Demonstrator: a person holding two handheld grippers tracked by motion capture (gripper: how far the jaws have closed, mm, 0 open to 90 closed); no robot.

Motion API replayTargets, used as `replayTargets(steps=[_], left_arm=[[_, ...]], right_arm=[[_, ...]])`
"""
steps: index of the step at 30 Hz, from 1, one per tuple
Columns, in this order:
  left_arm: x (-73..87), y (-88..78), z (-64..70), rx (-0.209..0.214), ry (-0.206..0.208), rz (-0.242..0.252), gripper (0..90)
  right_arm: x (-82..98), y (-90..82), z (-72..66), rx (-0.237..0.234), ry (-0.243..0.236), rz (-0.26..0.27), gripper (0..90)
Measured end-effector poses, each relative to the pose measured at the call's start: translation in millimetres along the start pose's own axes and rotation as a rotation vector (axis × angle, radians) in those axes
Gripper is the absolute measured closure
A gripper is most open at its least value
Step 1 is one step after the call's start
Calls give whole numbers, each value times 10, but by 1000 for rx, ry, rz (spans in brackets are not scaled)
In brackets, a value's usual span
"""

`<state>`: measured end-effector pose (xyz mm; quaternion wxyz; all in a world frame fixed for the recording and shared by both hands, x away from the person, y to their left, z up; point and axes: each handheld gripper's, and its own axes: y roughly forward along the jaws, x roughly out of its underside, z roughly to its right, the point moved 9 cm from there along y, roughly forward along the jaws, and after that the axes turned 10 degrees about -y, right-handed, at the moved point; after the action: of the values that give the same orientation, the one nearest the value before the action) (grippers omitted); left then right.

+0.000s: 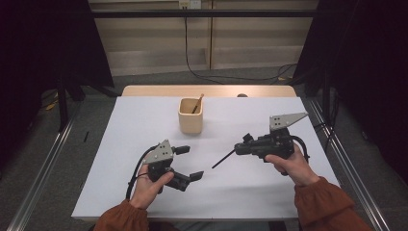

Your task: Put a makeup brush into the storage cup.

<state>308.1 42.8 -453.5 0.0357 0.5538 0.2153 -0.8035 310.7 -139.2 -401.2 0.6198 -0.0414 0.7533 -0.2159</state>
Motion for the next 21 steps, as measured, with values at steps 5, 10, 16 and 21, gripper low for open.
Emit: replayTargets(steps=[5,10,16,21], left_arm=[[9,30,-7,-2,-8,-10,28],[20,70,6,2,-4,-22,28],[20,83,8,11,-11,-26,28],[24,97,6,4,-6,-23,28]], right_arm=[[12,49,28,-6,8,-59,855],[2,88,42,-5,-3,-125,856],[-7,142,49,-15,-14,-214,856],[0,204,78,-9,-19,-283,855]])
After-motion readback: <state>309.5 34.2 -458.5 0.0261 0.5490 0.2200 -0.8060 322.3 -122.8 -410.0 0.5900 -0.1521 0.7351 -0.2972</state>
